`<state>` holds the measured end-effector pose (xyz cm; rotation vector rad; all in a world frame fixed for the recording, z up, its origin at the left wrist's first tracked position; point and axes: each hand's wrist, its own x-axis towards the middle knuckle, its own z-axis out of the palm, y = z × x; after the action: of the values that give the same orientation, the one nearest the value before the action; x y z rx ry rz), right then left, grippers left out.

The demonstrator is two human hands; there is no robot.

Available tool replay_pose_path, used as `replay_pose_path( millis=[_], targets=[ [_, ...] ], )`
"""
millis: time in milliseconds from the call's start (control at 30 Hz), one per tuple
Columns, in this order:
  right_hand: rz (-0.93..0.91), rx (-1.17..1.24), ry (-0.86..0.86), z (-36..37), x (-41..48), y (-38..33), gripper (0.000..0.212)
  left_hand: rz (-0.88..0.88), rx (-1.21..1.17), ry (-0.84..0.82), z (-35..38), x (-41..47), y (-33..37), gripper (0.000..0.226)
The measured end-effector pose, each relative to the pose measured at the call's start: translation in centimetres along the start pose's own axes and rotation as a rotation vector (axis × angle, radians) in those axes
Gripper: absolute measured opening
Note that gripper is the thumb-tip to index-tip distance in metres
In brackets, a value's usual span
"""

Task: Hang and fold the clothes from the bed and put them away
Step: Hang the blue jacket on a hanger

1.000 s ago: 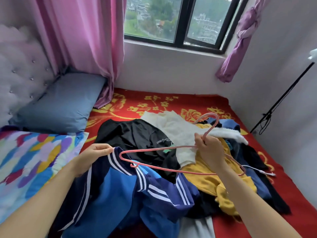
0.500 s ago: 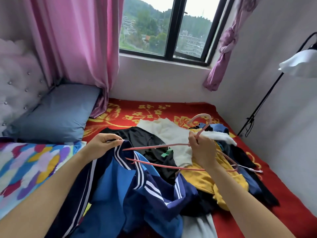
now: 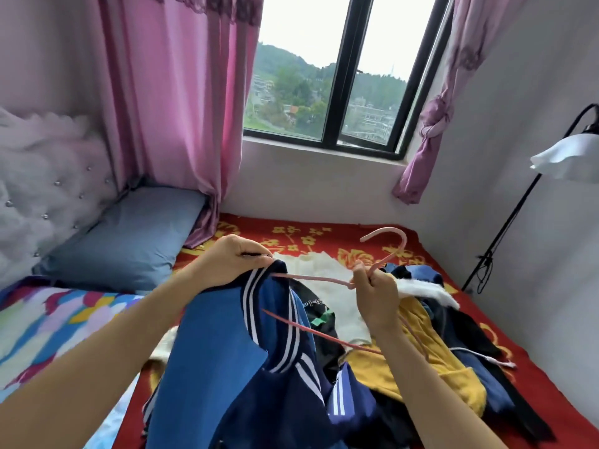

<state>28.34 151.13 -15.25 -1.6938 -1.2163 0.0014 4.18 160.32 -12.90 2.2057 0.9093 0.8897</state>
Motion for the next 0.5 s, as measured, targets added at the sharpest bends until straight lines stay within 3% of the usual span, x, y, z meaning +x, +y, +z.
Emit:
replay_pose_path(
  millis=[200, 367, 500],
  targets=[
    [-0.045, -0.049, 0.189, -0.8, -0.3, -1.2, 0.052, 0.054, 0.117, 0.1, -0.2, -0.2, -0.5, 0.011],
    [-0.338, -0.084, 0.437, 0.0, -1.2, -1.3, 0.057, 0.215, 0.245, 0.352, 0.8, -1.0, -0.3, 0.014],
    [-0.508, -0.184, 0.466, 0.4, 0.0, -2.0, 0.058, 0.16, 0.295, 0.374, 0.7, -0.9, -0.4, 0.05]
  ],
)
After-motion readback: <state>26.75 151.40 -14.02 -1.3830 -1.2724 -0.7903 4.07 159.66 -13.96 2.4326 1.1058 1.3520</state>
